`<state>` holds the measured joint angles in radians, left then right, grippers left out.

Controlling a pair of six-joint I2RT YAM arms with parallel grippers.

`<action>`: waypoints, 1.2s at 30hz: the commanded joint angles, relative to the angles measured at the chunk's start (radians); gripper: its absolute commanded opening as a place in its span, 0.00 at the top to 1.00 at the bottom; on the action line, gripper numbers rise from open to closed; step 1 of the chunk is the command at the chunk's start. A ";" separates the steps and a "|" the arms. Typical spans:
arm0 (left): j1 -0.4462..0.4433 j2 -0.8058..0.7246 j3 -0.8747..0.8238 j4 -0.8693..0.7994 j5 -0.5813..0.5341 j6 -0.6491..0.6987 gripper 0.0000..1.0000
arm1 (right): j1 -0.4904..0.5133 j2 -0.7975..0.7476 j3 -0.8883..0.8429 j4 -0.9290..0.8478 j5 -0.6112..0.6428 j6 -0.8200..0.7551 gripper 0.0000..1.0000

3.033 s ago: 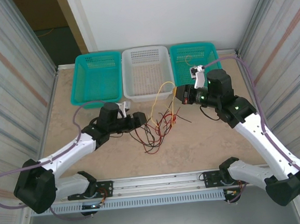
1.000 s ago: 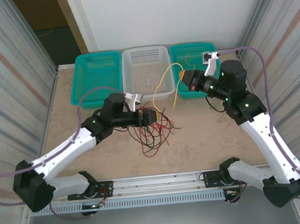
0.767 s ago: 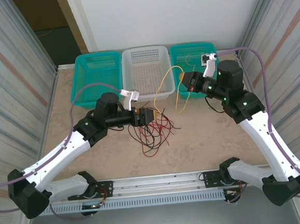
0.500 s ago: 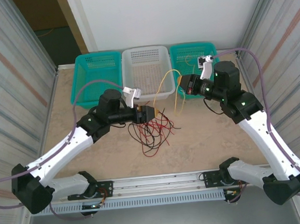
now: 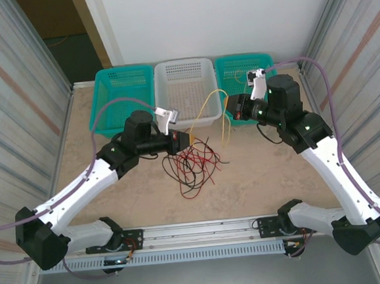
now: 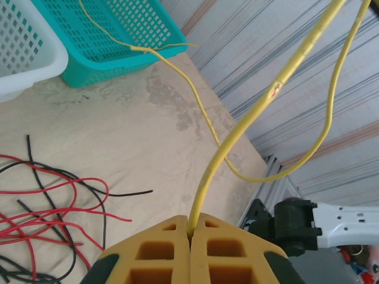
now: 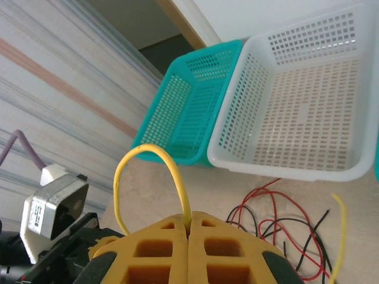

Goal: Untangle the cables

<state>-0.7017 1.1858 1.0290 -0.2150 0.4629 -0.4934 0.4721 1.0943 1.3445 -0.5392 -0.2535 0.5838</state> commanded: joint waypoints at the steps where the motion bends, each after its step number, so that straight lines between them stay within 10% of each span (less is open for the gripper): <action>1: 0.004 -0.026 0.058 -0.108 -0.051 0.097 1.00 | 0.008 0.014 0.055 -0.043 0.049 -0.060 1.00; 13: -0.094 0.058 0.260 -0.535 -0.259 0.483 1.00 | 0.094 0.097 0.147 -0.159 0.180 -0.188 1.00; 32: -0.002 -0.040 0.220 -0.575 -0.356 0.525 1.00 | 0.186 0.180 0.231 -0.314 0.485 -0.407 1.00; 36: -0.001 -0.041 0.208 -0.550 -0.340 0.487 0.73 | 0.180 0.197 0.245 -0.303 0.482 -0.415 1.00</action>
<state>-0.7105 1.1702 1.2617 -0.7551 0.1291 -0.0002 0.6708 1.2831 1.5433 -0.8425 0.1757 0.1978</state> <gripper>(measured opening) 0.220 0.052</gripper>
